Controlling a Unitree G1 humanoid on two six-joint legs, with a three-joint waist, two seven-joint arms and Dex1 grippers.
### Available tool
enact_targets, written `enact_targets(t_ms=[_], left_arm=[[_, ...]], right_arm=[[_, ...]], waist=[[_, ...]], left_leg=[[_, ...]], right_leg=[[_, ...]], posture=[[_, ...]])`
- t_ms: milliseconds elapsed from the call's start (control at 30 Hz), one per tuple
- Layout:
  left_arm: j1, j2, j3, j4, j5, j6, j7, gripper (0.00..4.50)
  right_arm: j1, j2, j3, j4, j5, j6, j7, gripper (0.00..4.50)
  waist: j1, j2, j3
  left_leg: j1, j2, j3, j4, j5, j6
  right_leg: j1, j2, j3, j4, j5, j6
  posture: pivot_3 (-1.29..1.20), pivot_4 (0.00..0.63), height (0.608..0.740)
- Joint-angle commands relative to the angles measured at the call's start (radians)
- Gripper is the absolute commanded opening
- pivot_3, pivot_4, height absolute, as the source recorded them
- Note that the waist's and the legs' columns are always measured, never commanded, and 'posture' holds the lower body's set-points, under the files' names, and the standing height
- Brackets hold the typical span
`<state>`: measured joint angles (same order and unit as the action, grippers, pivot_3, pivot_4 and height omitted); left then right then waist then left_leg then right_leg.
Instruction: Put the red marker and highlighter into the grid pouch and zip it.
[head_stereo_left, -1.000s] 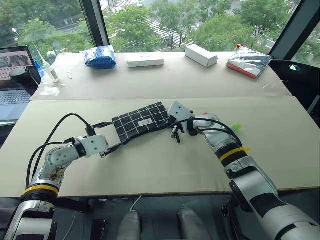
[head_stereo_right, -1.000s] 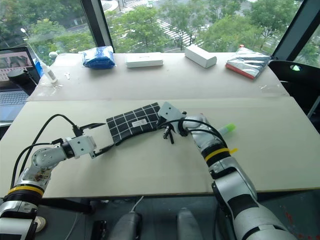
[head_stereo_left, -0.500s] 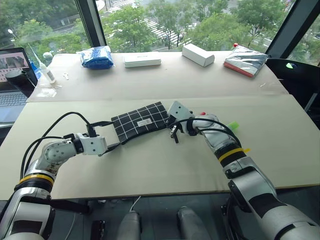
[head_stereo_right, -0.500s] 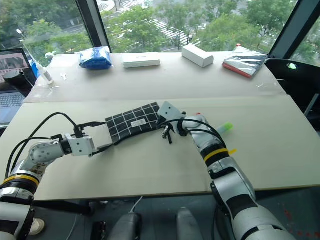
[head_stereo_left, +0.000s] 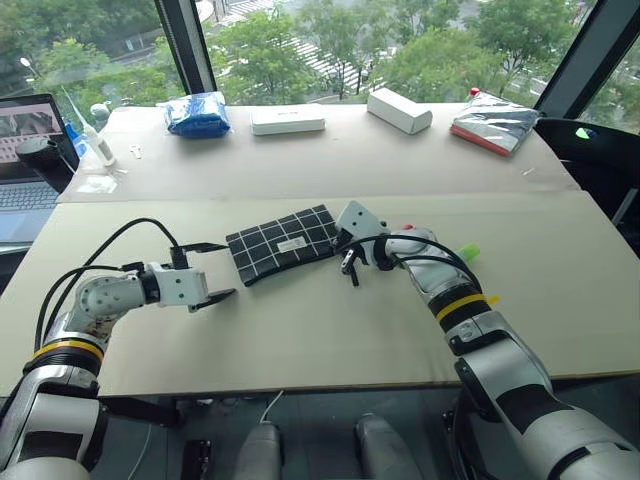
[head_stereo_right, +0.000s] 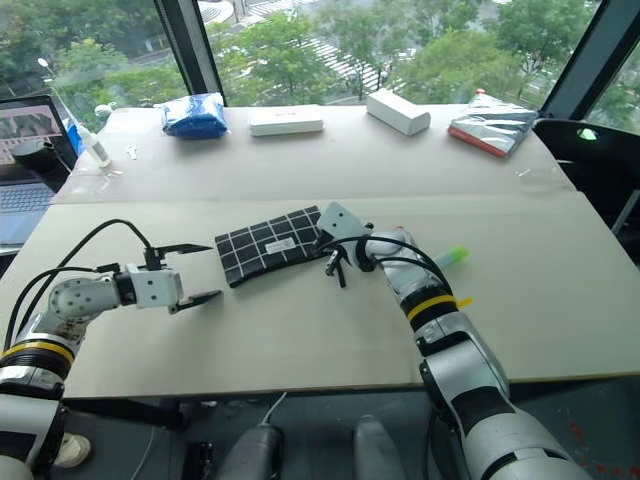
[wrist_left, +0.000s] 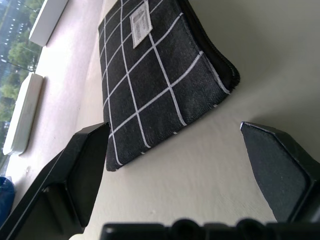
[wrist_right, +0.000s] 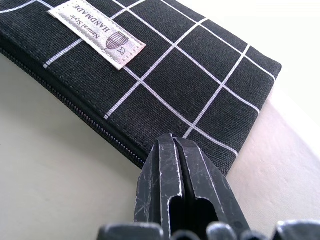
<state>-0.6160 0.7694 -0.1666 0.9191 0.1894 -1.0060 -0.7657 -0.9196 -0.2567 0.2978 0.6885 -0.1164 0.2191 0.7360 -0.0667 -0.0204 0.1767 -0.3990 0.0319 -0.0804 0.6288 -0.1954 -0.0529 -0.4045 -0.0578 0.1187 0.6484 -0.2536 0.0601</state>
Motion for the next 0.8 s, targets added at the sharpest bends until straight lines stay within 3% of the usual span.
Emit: enact_targets(t_ms=[33, 467, 800], left_arm=[[-0.027, -0.03, -0.048, 0.045, 0.117, -0.065, 0.102, 4.5], [-0.15, -0.052, -0.09, 0.159, 0.243, -0.112, 0.312, 4.5], [-0.159, -0.097, -0.128, 0.171, 0.249, -0.154, 0.32, 4.5]], right_arm=[[-0.003, -0.005, -0.013, -0.007, -0.005, -0.002, -0.001, 0.06], [0.009, -0.006, -0.021, -0.019, 0.0, 0.005, -0.012, 0.06], [0.014, -0.008, -0.025, -0.025, 0.005, 0.011, -0.016, 0.06]], waist=[[0.0, 0.0, 0.0], [0.002, 0.0, 0.0], [0.001, 0.0, 0.0]], left_leg=[[0.0, 0.0, 0.0, 0.0, 0.0, 0.0], [0.0, 0.0, 0.0, 0.0, 0.0, 0.0], [-0.001, 0.0, 0.0, 0.0, 0.0, 0.0]], right_leg=[[0.0, 0.0, 0.0, 0.0, 0.0, 0.0], [0.0, 0.0, 0.0, 0.0, 0.0, 0.0], [-0.001, 0.0, 0.0, 0.0, 0.0, 0.0]], posture=[[0.0, 0.15, 0.74], [0.0, 0.15, 0.74], [0.0, 0.15, 0.74]])
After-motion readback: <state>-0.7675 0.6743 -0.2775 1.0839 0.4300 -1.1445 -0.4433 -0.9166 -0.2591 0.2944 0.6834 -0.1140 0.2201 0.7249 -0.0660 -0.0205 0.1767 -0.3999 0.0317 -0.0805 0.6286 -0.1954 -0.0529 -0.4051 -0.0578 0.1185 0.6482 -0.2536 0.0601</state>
